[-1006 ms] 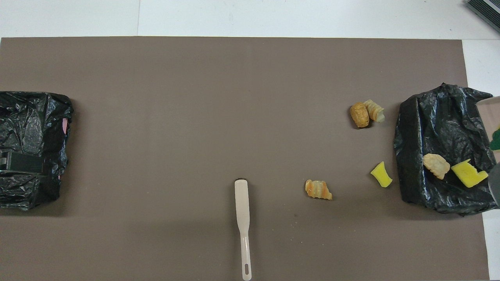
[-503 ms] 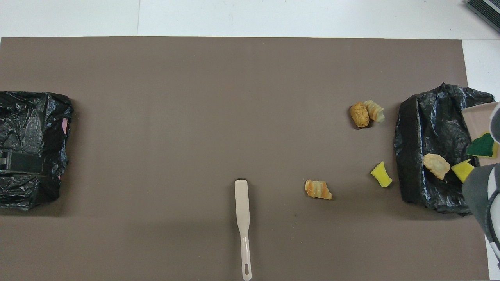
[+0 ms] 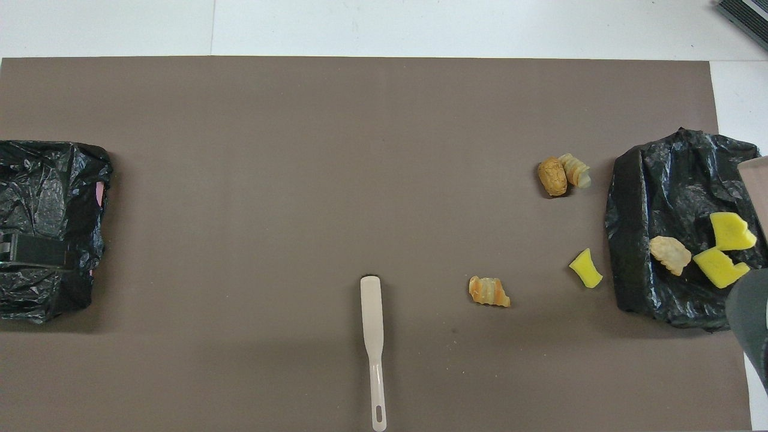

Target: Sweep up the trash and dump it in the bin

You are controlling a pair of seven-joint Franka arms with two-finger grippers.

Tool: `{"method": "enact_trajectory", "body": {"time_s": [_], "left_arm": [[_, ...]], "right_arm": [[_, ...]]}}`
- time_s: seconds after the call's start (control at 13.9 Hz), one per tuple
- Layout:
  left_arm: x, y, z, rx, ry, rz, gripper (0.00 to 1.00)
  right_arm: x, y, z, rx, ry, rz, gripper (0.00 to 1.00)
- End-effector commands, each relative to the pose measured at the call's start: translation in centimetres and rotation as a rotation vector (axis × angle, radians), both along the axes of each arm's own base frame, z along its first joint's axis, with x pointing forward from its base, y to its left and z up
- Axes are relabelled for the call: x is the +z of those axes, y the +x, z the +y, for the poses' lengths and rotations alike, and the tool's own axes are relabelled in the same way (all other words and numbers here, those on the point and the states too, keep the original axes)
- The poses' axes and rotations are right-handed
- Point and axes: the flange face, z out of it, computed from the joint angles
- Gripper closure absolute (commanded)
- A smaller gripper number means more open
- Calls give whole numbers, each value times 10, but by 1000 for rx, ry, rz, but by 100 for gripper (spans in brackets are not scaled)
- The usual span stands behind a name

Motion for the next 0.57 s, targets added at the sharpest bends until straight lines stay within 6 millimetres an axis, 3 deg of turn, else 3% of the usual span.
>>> {"method": "enact_trajectory", "body": {"time_s": [0.0,0.36,0.5], "left_arm": [[3,2,4,1,14,-2,0],[3,2,4,1,14,-2,0],[3,2,4,1,14,-2,0]], "right_arm": [[-9,-4,-3,-38,139,-1,100],[8,2,3,-108,349,-58,100],[5,0,6,-142,478,-71,100]]}}
